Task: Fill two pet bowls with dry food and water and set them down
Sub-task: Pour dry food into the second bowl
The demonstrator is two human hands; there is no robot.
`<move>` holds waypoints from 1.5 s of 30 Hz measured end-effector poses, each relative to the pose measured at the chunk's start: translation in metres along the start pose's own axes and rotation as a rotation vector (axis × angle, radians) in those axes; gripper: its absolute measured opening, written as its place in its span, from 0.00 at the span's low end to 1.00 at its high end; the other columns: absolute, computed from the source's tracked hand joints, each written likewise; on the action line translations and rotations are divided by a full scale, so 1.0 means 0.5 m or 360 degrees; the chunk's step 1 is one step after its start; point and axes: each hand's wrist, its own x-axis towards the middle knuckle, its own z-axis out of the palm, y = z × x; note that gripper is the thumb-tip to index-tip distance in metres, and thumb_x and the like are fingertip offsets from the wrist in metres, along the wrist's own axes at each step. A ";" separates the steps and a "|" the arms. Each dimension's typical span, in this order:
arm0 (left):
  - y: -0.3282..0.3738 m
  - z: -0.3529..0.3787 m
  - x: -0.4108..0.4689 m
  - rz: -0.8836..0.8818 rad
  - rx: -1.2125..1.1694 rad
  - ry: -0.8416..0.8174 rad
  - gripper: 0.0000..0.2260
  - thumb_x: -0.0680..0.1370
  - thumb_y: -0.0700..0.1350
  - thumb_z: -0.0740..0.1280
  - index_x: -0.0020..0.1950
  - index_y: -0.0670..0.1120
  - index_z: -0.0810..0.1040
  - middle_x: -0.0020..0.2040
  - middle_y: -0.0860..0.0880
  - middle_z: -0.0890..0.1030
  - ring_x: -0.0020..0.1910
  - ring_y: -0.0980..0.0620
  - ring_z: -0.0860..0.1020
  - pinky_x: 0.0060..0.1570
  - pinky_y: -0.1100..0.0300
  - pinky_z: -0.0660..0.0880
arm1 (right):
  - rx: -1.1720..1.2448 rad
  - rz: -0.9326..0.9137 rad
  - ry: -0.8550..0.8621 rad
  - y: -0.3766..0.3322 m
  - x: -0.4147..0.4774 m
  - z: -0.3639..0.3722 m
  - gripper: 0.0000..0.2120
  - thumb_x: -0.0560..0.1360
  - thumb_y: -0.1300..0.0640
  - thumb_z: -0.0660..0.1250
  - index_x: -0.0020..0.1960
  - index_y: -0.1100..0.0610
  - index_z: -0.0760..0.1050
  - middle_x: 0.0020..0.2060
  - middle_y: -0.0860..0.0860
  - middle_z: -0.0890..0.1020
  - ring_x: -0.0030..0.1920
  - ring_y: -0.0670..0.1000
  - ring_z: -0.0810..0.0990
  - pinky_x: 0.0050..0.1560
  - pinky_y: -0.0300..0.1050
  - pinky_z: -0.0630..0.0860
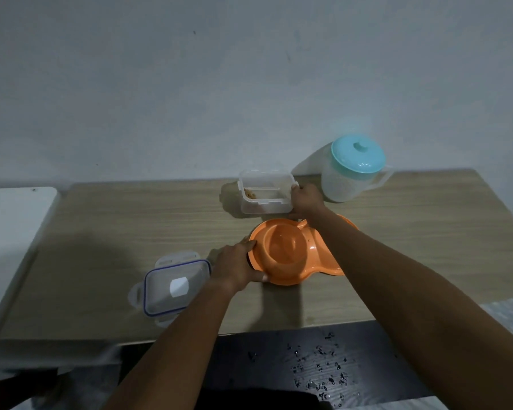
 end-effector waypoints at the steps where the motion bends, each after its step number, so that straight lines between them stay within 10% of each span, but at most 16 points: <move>1: 0.002 -0.001 0.000 0.0001 0.0013 -0.0005 0.43 0.65 0.56 0.79 0.76 0.49 0.66 0.72 0.47 0.72 0.68 0.45 0.72 0.66 0.53 0.67 | 0.0052 0.0008 -0.0010 -0.001 -0.007 -0.008 0.23 0.83 0.48 0.56 0.64 0.66 0.76 0.55 0.64 0.82 0.54 0.66 0.82 0.53 0.62 0.82; 4: 0.008 -0.003 -0.006 0.0000 0.0033 -0.0023 0.43 0.65 0.57 0.79 0.76 0.50 0.65 0.72 0.48 0.72 0.68 0.45 0.72 0.64 0.54 0.68 | 0.0247 0.0002 -0.0046 -0.002 -0.042 -0.040 0.22 0.85 0.49 0.55 0.66 0.65 0.74 0.55 0.62 0.80 0.48 0.63 0.82 0.38 0.54 0.84; 19: 0.033 -0.005 -0.034 -0.0091 -0.0018 -0.0029 0.37 0.66 0.51 0.79 0.72 0.52 0.69 0.65 0.48 0.78 0.62 0.44 0.76 0.50 0.59 0.68 | 0.1111 0.0114 -0.0416 0.082 -0.198 -0.200 0.16 0.82 0.60 0.65 0.69 0.62 0.72 0.63 0.65 0.80 0.56 0.59 0.83 0.50 0.53 0.85; 45: 0.064 0.018 -0.039 -0.0090 0.0103 0.0099 0.49 0.61 0.54 0.82 0.77 0.52 0.61 0.70 0.48 0.73 0.68 0.40 0.68 0.64 0.52 0.67 | 0.0806 -0.0335 -0.0264 0.089 -0.234 -0.281 0.30 0.75 0.67 0.73 0.75 0.58 0.69 0.52 0.56 0.82 0.49 0.55 0.85 0.47 0.51 0.84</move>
